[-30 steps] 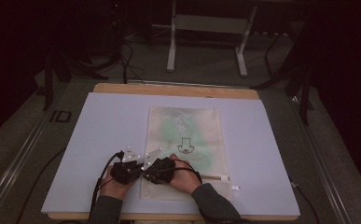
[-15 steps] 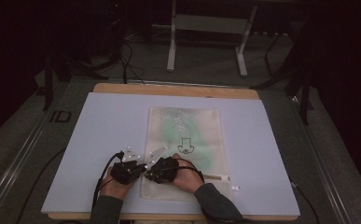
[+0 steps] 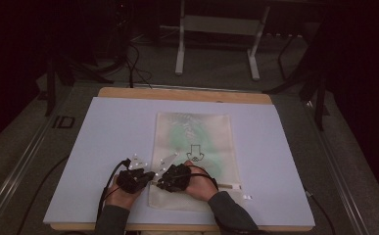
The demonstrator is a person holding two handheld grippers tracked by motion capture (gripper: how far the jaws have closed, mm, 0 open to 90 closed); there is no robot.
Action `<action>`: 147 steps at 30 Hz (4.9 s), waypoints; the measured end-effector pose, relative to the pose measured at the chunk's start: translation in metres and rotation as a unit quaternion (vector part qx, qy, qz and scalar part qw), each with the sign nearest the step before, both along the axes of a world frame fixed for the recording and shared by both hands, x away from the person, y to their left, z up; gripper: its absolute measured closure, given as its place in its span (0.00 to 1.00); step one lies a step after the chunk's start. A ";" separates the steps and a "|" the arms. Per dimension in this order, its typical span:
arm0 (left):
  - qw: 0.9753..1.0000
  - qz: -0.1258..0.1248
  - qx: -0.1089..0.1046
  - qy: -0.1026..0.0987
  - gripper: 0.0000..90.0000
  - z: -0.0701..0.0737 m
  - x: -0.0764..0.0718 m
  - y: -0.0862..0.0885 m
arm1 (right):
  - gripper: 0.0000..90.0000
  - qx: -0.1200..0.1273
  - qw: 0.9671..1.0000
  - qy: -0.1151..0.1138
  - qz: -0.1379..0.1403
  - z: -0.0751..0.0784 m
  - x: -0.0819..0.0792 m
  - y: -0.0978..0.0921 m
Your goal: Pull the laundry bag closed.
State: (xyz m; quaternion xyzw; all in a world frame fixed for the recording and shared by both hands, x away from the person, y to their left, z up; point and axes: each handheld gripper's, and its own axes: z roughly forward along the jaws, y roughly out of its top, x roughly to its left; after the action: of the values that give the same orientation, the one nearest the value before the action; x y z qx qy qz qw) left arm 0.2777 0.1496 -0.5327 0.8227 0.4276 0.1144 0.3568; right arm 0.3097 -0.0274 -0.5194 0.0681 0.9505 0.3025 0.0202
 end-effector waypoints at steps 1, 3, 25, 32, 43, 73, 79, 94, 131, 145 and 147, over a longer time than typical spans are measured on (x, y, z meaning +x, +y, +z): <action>1.000 0.001 0.000 0.000 1.00 0.000 0.000 0.000 | 0.92 -0.001 1.000 -0.001 0.001 0.000 0.000 0.000; 1.000 0.002 0.000 0.000 1.00 0.000 0.000 0.000 | 0.92 -0.007 1.000 -0.006 0.003 0.001 -0.001 0.001; 1.000 0.003 0.001 0.000 1.00 0.000 0.000 -0.001 | 0.92 -0.041 0.998 -0.041 0.019 0.005 -0.008 -0.001; 1.000 0.002 0.002 0.000 1.00 0.000 0.000 -0.001 | 0.92 -0.050 0.998 -0.044 0.021 0.006 -0.010 -0.004; 1.000 0.002 0.004 0.000 1.00 0.000 0.000 -0.001 | 0.92 -0.058 0.997 -0.045 0.024 0.007 -0.010 -0.010; 1.000 0.001 0.003 0.000 1.00 0.000 0.000 0.000 | 0.92 -0.057 0.998 -0.033 0.018 0.008 -0.009 -0.029; 1.000 0.000 0.002 0.001 1.00 0.000 0.000 0.000 | 0.92 -0.056 0.998 -0.033 0.017 0.008 -0.009 -0.032; 1.000 0.001 0.002 0.001 1.00 0.000 0.000 0.000 | 0.92 -0.057 0.998 -0.032 0.016 0.009 -0.009 -0.039; 1.000 0.002 0.001 0.002 1.00 0.000 0.000 0.000 | 0.92 -0.062 0.998 -0.030 0.012 0.011 -0.010 -0.057; 1.000 0.003 0.002 0.002 1.00 0.000 0.000 0.000 | 0.92 -0.061 0.998 -0.034 0.010 0.012 -0.012 -0.065; 1.000 0.002 0.002 0.002 1.00 0.000 0.000 0.000 | 0.92 -0.059 0.998 -0.033 0.007 0.012 -0.013 -0.068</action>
State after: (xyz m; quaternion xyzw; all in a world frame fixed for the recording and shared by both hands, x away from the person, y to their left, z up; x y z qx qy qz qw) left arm 0.2773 0.1498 -0.5322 0.8226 0.4300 0.1143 0.3542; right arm 0.2968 -0.0954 -0.5072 0.0505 0.9660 0.2478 0.0536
